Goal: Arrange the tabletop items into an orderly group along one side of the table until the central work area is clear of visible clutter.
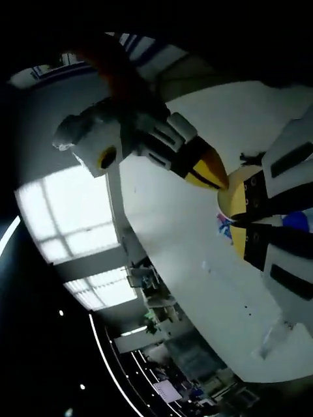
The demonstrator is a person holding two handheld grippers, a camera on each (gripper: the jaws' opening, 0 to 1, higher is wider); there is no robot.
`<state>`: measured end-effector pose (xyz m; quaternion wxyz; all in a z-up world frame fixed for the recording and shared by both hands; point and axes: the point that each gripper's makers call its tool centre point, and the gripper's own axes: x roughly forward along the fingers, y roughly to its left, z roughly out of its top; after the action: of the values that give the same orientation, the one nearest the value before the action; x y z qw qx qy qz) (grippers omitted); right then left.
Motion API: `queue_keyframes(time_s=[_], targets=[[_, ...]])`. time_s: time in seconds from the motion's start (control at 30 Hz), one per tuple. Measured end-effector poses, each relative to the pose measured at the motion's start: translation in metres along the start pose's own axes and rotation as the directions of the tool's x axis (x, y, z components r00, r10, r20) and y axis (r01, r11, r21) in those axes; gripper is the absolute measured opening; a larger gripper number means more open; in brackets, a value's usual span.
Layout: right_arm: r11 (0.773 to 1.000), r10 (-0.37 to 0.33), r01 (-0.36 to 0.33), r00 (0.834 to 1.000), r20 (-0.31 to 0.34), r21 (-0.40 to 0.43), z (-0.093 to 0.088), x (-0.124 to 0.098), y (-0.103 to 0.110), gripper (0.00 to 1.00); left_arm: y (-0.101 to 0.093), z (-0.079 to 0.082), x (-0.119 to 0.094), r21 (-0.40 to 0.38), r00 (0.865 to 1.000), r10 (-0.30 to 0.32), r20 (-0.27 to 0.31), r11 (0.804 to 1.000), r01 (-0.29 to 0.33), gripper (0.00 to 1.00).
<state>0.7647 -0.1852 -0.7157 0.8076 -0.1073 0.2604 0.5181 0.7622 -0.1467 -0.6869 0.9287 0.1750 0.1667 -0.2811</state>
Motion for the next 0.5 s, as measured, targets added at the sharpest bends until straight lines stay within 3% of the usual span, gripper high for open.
queue_keyframes(time_s=[0.1,0.5], targets=[[0.998,-0.024,0.026,0.999,0.034,-0.052,0.005,-0.002,-0.001,0.06,0.003,0.002,-0.001,-0.048,1.0,0.015,0.005,0.999,-0.015,0.0],[0.998,-0.017,0.023,0.994,0.105,-0.055,0.012,-0.011,0.002,0.41,0.035,-0.011,-0.002,-0.185,0.996,0.083,-0.034,0.979,-0.087,0.0]])
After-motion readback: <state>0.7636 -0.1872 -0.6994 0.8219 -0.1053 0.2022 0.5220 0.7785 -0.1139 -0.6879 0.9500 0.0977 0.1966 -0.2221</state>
